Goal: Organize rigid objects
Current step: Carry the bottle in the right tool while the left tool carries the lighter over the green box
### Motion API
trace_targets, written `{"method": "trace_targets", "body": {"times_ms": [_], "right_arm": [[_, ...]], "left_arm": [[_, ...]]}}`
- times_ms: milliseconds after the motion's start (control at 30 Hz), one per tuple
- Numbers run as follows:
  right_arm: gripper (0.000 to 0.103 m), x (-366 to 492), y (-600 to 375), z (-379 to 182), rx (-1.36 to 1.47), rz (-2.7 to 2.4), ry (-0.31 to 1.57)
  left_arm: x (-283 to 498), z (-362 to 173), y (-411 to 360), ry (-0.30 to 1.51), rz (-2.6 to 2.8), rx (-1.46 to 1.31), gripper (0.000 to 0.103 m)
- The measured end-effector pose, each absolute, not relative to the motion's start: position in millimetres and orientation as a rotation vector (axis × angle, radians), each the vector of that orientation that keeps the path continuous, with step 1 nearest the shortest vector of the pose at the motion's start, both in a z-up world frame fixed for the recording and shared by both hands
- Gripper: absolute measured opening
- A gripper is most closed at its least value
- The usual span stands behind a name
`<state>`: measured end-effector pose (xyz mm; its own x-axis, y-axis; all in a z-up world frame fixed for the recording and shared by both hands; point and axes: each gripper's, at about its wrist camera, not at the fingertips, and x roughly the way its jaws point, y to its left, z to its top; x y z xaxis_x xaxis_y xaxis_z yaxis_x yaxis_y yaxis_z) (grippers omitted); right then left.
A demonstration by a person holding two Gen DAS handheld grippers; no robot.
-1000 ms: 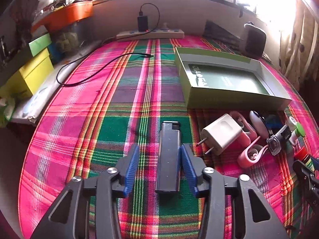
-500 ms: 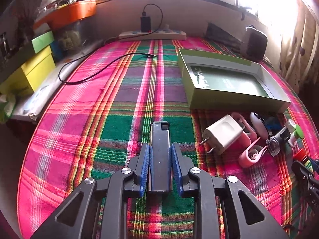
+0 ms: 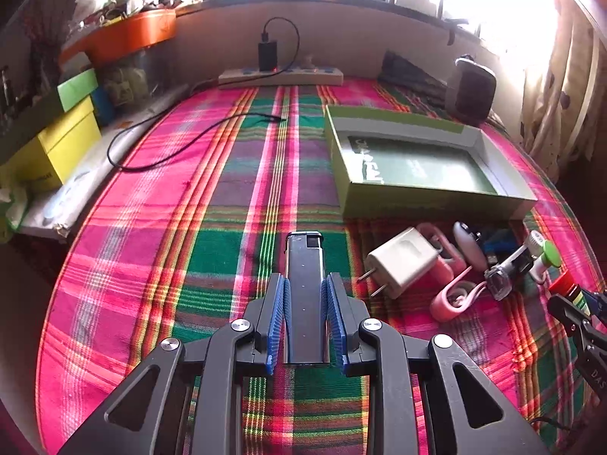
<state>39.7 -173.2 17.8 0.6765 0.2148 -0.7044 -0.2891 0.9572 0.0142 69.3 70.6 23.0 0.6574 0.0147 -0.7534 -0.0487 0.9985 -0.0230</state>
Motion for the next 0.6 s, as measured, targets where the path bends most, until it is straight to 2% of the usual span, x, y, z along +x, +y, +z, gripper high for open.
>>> {"method": "trace_targets", "body": {"times_ms": [600], "right_arm": [[0.033,89,-190,72,-0.101,0.336,0.7]], "left_arm": [[103,67,55,0.783,-0.044,-0.04,0.022]]}}
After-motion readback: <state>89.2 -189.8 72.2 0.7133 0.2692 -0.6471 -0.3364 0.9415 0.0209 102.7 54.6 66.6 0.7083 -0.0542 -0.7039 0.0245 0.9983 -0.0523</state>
